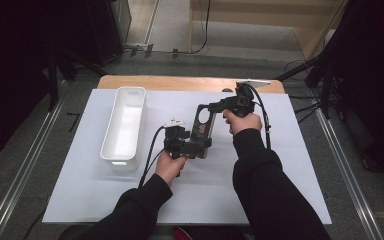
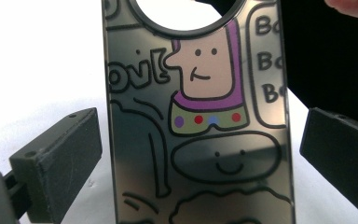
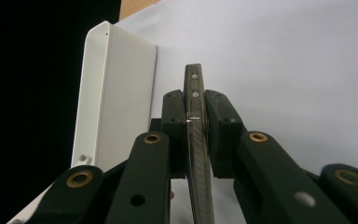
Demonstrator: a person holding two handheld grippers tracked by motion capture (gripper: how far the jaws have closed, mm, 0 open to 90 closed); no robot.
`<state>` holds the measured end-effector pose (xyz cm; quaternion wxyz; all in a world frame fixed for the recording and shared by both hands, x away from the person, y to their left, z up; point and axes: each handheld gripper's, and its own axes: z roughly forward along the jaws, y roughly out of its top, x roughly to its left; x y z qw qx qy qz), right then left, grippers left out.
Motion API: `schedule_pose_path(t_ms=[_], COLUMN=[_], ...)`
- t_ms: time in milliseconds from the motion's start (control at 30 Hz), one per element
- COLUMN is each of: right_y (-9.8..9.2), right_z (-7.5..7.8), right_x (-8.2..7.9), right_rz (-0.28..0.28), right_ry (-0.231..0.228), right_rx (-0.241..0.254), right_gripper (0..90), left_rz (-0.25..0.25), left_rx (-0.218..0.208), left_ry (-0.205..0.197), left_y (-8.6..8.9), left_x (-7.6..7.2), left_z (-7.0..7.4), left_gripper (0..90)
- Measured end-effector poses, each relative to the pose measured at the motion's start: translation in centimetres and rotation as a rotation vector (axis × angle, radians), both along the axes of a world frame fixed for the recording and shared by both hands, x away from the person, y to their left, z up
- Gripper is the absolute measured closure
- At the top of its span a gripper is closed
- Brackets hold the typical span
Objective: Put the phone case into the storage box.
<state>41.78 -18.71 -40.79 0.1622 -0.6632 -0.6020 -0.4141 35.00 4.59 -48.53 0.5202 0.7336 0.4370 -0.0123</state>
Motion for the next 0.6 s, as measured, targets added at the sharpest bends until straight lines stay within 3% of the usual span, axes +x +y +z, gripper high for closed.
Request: schedule_pose_path(t_ms=[100,267,367,433,600], right_y=[-0.2,-0.7,-0.9,-1.1,-1.5], right_z=[0.1,0.3,0.4,0.5,0.8], right_x=[0.0,-0.2,-0.3,-0.4,-0.6], right_rz=[0.004,0.012,0.015,0.019,0.028], right_ry=[-0.001,-0.011,-0.018,-0.024,-0.042], right_rx=[-0.006,-0.023,-0.030,-0.037,-0.056], right_gripper=[77.4,77.5,77.5,77.5,77.5], left_rz=[-0.006,-0.029,-0.052,-0.069,-0.101], left_rx=[0.022,0.008,0.077,0.095,0.064], left_ry=[0.021,0.039,0.034,0.028,0.021], left_y=[0.1,0.0,-0.4,-0.4,0.0], left_x=[0.0,0.0,-0.1,-0.2,-0.3], left_z=[0.0,0.3,0.8,1.2,1.7], left_gripper=[0.0,5.8,5.9,5.9,5.9])
